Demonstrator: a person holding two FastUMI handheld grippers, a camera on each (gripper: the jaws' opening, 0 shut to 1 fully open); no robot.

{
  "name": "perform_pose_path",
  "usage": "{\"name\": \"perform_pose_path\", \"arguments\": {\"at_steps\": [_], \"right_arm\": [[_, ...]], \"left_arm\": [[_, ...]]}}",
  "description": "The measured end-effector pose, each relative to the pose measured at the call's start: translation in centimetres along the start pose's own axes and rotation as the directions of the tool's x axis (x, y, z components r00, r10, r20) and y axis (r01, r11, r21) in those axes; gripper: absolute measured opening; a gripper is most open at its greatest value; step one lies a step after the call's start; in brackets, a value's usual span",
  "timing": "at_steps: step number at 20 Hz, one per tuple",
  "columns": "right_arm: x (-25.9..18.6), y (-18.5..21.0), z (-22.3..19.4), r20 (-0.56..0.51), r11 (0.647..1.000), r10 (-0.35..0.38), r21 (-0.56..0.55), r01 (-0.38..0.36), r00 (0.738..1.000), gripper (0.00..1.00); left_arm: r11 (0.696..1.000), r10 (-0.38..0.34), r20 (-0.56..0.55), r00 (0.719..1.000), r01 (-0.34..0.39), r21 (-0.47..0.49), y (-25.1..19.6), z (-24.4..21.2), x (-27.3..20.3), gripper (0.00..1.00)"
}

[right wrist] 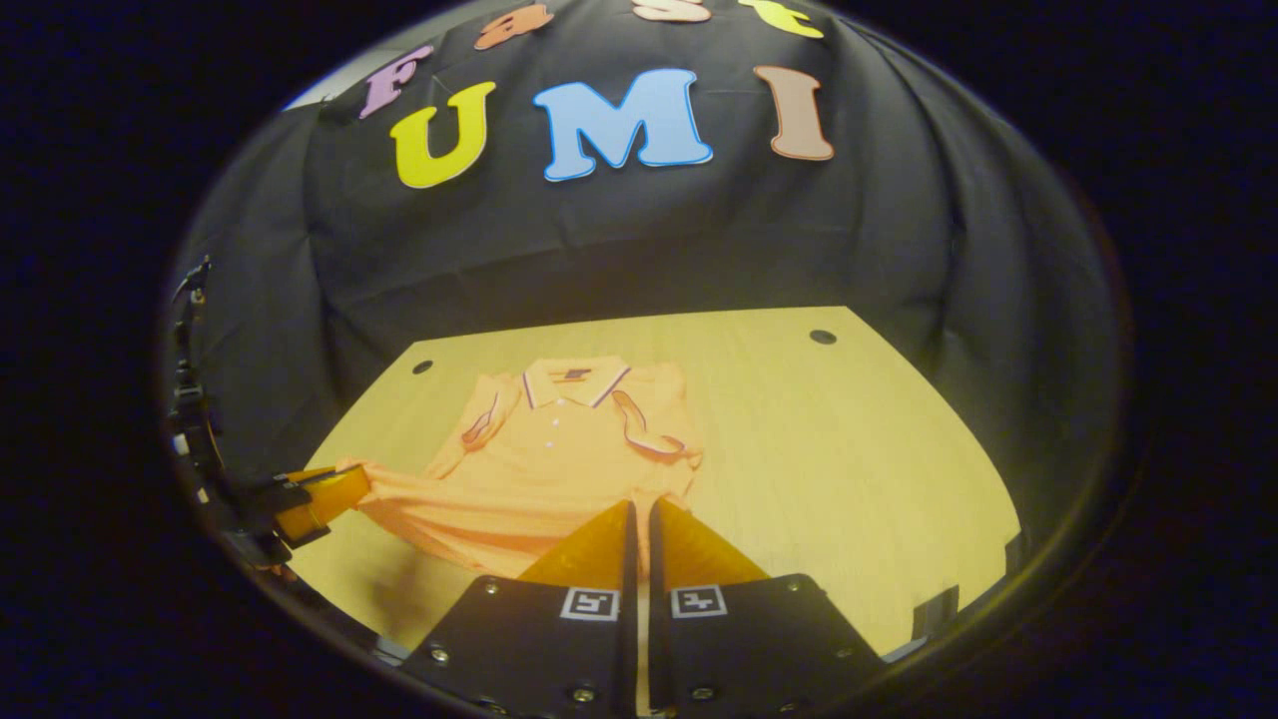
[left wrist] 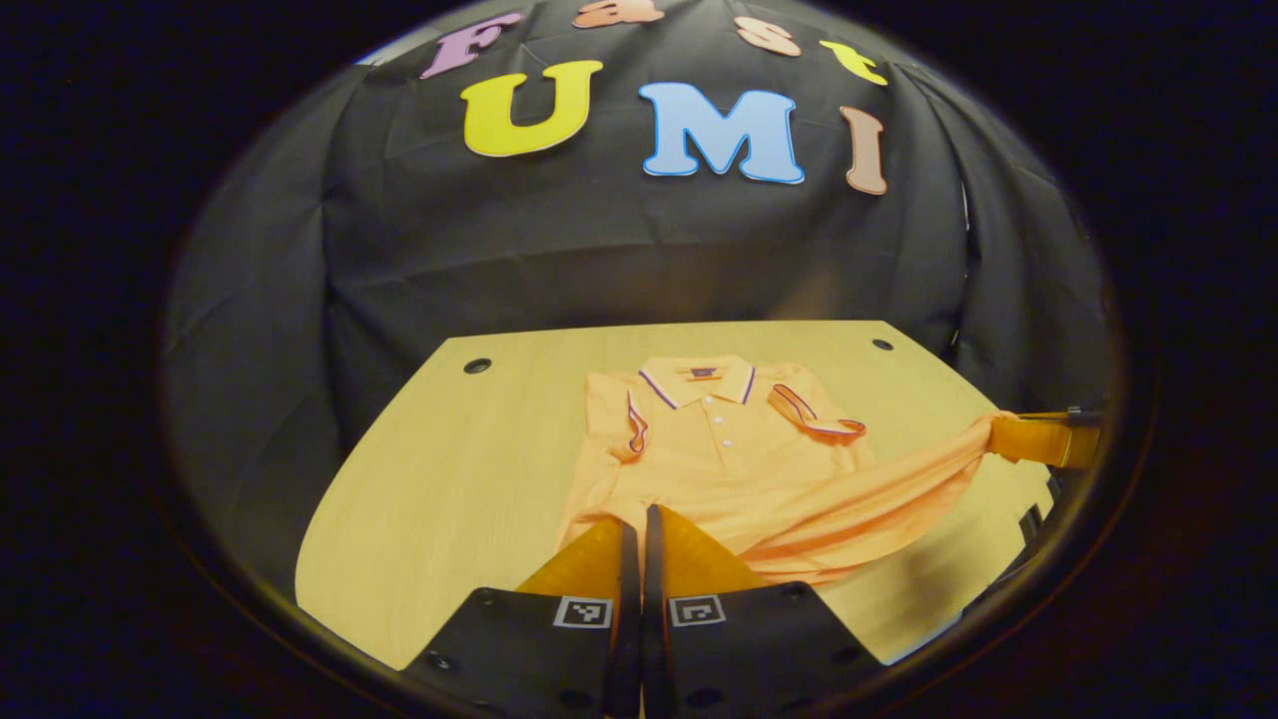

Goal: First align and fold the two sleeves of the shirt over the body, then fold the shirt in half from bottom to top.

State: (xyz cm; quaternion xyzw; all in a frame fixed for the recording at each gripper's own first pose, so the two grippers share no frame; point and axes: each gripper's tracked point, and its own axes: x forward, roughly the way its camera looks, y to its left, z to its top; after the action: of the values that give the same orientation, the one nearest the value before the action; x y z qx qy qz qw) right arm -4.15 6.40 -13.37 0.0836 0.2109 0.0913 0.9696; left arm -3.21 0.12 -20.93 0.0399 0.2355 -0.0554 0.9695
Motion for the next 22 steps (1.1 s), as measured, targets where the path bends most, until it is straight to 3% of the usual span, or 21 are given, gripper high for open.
{"name": "perform_pose_path", "arguments": {"at_steps": [13,22], "right_arm": [[9.6,-0.8,7.1,0.002,0.998,-0.062,-0.031,0.062,0.998,0.05],[16.7,-0.8,10.4,-0.004,0.995,-0.095,-0.028,0.094,0.996,0.05]], "left_arm": [[0.999,-0.050,0.027,0.998,0.049,0.015,0.1,7.9,10.7,0.07],[0.998,-0.058,0.032,0.998,0.058,0.022,1.0,11.0,18.3,0.06]]}}
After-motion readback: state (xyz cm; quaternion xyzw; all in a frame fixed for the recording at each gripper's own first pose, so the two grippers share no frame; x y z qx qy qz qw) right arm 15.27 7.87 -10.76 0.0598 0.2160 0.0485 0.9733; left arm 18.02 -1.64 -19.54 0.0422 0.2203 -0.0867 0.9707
